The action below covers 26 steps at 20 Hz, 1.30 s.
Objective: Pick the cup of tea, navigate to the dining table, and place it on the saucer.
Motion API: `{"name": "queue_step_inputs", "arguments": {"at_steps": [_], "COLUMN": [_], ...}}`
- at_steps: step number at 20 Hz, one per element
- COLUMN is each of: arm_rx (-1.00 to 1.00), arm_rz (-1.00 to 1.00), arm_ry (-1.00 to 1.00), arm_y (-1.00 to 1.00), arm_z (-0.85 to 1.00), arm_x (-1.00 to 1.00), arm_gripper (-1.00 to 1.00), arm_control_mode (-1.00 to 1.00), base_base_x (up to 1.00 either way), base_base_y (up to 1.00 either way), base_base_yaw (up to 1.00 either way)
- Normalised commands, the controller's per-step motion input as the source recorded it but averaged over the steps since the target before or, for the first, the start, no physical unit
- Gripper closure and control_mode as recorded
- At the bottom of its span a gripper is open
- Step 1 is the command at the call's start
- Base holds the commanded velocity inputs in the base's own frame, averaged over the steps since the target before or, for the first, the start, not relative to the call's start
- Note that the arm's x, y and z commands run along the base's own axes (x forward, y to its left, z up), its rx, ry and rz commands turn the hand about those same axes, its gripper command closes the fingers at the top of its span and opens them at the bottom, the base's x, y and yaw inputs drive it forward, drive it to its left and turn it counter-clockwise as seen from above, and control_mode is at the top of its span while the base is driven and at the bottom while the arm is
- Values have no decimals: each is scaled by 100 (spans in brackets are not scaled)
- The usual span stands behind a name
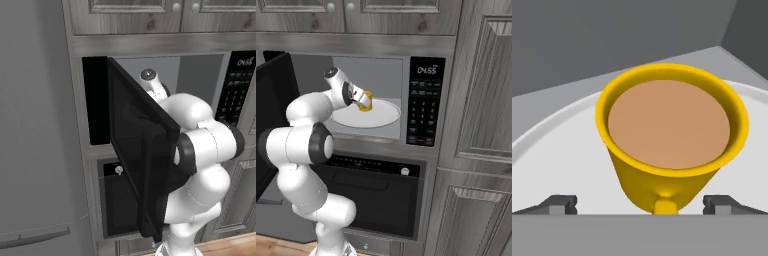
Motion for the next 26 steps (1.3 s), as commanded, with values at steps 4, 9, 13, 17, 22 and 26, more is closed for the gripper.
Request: {"name": "queue_step_inputs", "arguments": {"at_steps": [4,9,13,17,22,26], "arm_rx": [0,0,0,0,0,0], "arm_rz": [-8,-5,-4,-4,-4,-4], "arm_ry": [0,0,0,0,0,0], "arm_y": [0,0,0,0,0,0], "arm_z": [-11,0,0,0,0,0], "arm_x": [9,0,0,0,0,-1], "arm_gripper": [-100,-100,-100,100,100,100], "arm_control_mode": [-100,-100,-100,-100,-100,-100], "base_base_x": [0,0,0,0,0,0], "base_base_y": [0,0,0,0,0,0], "base_base_yaw": [0,0,0,0,0,0]}}
